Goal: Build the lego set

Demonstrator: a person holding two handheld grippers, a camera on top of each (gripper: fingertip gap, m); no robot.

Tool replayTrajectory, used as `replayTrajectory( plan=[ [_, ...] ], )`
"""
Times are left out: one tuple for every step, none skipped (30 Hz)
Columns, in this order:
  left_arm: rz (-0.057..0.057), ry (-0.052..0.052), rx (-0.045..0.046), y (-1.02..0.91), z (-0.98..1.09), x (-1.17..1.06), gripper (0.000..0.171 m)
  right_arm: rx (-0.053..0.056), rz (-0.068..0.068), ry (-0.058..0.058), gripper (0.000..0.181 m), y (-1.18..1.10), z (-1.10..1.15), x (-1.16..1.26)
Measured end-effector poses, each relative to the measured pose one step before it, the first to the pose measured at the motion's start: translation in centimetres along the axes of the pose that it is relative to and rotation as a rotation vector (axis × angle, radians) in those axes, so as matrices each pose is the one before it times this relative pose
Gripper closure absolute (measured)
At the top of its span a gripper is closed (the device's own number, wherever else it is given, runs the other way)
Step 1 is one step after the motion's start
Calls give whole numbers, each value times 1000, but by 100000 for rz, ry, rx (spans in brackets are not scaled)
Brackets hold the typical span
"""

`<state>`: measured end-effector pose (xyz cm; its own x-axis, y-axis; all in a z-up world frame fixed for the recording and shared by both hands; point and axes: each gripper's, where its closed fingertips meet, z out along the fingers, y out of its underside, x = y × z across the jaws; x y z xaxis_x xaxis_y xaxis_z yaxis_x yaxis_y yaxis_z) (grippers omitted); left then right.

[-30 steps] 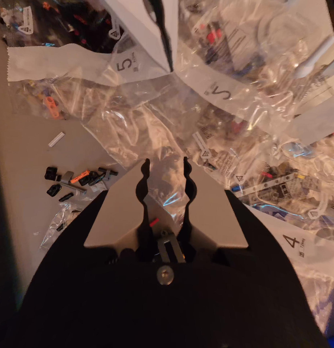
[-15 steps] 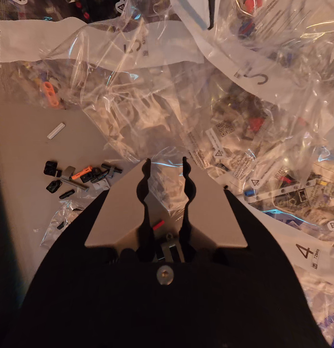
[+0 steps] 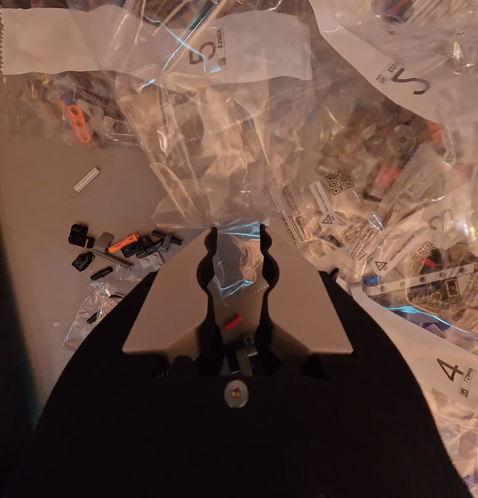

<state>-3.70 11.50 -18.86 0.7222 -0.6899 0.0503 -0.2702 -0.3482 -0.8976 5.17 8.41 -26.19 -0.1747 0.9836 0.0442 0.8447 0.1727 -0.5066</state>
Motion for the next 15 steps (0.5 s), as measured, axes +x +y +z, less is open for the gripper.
replayTrajectory(
  plan=[
    [-562, -284, 250, -25, -38, -100, 171, 248, -195, -418, 152, -47, -2, -105],
    [-894, 638, 789, -91, -50, 16, 171, 27, -212, -295, 152, -31, 15, -82],
    [-992, 354, 1041, -120, -52, -25, 171, 121, -152, -337, 152, -48, 13, -82],
    [-623, -373, 813, -118, -51, -121, 171, 365, -33, -274, 152, -72, -21, -56],
    [-201, 220, 332, -43, -43, -5, 171, 551, -110, 546, 152, -108, -71, 82],
    [-254, 951, 386, -51, -10, 129, 171, 963, -18, 1233, 152, -196, -118, 194],
    [-336, 1264, 479, -69, 9, 194, 171, 1508, 551, 1209, 152, -294, -180, 244],
    [-130, 1289, -226, 28, 50, 223, 171, 2150, 623, 2031, 152, -398, -247, 375],
    [298, 1521, -499, 85, 78, 285, 171, 2981, 145, 3063, 151, -559, -317, 523],
    [477, 1298, 91, -23, 88, 280, 171, 3087, 54, 2184, 150, -576, -303, 368],
    [633, 1658, 708, -125, 80, 366, 171, 2789, 387, 1550, 149, -516, -226, 270],
    [368, 1567, 161, -79, 86, 363, 171, 2023, 596, 1171, 148, -375, -111, 216],
    [544, 1023, -206, -26, 89, 291, 171, 1163, 518, 1558, 148, -251, -18, 261],
    [723, 419, -5, -58, 68, 219, 171, 586, 661, 996, 148, -159, 81, 164],
    [524, 717, 127, -77, 67, 239, 171, 234, 758, -262, 147, -112, 178, -37]
  ],
)
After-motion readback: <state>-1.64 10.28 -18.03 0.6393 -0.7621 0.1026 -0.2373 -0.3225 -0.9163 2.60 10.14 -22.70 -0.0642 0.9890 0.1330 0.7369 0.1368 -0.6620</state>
